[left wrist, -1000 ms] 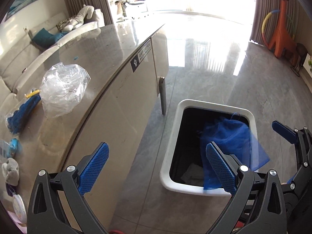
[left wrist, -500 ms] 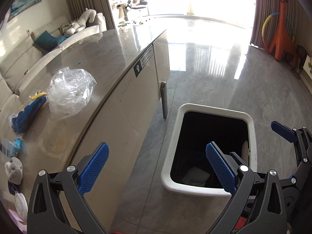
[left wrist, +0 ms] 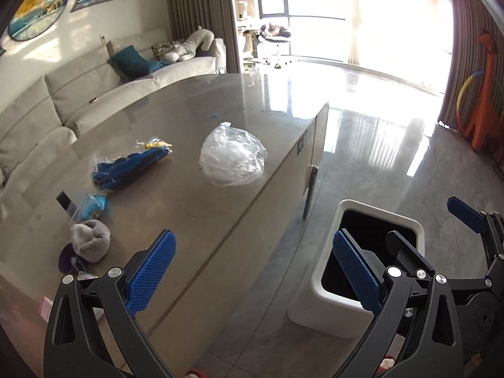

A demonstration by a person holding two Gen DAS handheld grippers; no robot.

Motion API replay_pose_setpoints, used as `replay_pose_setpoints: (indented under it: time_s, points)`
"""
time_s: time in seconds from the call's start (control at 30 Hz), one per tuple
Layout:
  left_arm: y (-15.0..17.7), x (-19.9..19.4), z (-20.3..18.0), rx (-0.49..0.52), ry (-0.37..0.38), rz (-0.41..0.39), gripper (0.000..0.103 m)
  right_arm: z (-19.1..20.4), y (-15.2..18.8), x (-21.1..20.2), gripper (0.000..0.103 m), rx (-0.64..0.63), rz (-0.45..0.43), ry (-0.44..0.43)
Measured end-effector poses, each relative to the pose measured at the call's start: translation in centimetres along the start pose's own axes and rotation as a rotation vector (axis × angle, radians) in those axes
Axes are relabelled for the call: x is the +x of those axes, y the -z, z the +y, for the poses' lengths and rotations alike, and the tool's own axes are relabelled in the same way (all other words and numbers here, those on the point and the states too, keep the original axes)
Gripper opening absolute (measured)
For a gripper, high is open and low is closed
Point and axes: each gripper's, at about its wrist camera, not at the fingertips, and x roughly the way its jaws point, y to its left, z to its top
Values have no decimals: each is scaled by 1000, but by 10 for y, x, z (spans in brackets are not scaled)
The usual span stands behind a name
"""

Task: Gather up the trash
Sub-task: 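Move both grippers back over the table, then grasp the pink-and-white box upright with the left gripper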

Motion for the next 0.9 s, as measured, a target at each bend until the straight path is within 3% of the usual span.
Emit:
replay_pose_setpoints:
  time_s: [0.17,0.23,0.53,0.67,0.9]
  points:
    - [16,-27,55,-103,-198,-37,98,41,-12,-10,99,-76,-63,-87]
    - [26,-32,80,-151,-285,-15,98,59,-17,-11,99,-99,-81,-129]
    - [71,-44,180,-502,-537,116,98,134,-26,-11,99,-197,-113,-278]
    - [72,-35,190,-494,-610,152,98,166,-28,-7,99,-242,-122,-319]
    - [77,-31,197,-529,-627,152,98,188,-24,4,99,-268,-105,-353]
